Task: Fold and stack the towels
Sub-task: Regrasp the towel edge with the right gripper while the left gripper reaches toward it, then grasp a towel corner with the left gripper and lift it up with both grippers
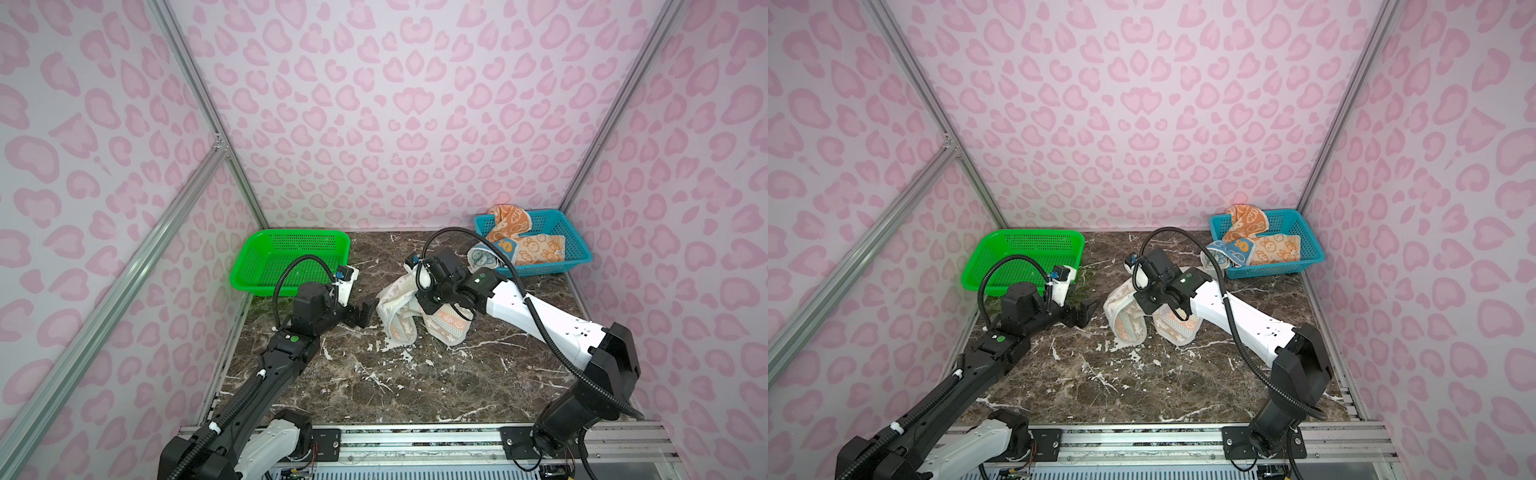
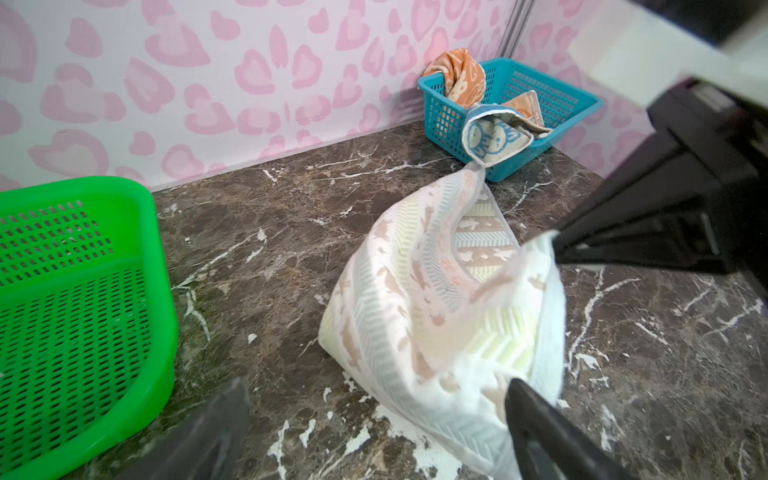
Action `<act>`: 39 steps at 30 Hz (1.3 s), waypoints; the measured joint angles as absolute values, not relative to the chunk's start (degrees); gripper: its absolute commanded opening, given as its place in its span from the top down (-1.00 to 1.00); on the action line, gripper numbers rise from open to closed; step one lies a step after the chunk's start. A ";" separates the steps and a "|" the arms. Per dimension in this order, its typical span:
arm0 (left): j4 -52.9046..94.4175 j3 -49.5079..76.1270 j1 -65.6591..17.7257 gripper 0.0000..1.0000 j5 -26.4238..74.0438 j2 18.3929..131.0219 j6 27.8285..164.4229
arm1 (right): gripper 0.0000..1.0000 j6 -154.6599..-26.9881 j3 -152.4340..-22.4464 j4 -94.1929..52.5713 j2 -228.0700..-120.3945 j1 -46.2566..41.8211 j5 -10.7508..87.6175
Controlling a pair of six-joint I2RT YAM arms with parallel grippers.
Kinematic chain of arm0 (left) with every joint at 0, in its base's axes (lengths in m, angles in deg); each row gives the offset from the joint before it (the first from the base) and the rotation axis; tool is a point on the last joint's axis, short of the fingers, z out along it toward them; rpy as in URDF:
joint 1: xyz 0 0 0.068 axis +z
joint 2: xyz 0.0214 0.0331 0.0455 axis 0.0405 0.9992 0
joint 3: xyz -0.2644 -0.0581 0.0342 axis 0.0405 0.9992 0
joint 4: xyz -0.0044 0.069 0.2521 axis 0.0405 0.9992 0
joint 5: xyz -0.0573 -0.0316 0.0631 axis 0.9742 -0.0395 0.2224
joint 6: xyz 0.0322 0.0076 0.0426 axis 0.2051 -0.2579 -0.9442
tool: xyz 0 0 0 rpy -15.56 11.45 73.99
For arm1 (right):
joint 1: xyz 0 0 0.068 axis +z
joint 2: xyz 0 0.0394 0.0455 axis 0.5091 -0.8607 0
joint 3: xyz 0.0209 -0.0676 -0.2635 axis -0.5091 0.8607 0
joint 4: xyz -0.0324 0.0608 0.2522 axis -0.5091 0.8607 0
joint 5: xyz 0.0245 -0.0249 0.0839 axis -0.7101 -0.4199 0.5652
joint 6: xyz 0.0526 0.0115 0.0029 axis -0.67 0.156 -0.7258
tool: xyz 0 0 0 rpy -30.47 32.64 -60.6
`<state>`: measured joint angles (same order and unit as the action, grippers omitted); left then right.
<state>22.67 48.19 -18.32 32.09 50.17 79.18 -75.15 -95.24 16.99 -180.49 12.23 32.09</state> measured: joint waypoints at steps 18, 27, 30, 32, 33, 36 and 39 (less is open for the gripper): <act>7.70 55.03 -34.74 -0.96 17.77 59.13 93.39 | 1.00 -89.38 -99.03 12.75 -180.93 7.11 29.92; 2.87 50.70 -38.30 -0.98 11.94 72.11 99.33 | 1.00 -92.48 -98.30 9.29 -180.78 6.35 30.99; 2.91 48.14 -38.28 -0.88 10.41 76.72 100.99 | 1.00 -93.05 -97.17 8.44 -180.01 5.80 31.01; 2.76 46.74 -38.25 -0.74 9.51 78.82 102.26 | 1.00 -93.33 -96.80 8.31 -179.18 5.30 30.97; 2.72 46.59 -38.30 -0.65 8.99 79.44 102.96 | 1.00 -93.48 -96.10 7.68 -178.53 4.99 30.91; 3.87 46.59 -38.30 -0.50 7.00 79.87 104.10 | 1.00 -93.51 -93.93 7.35 -176.89 3.73 30.51; 4.77 46.63 -38.15 -0.34 5.03 79.74 104.05 | 1.00 -93.68 -92.38 7.35 -175.36 2.15 30.21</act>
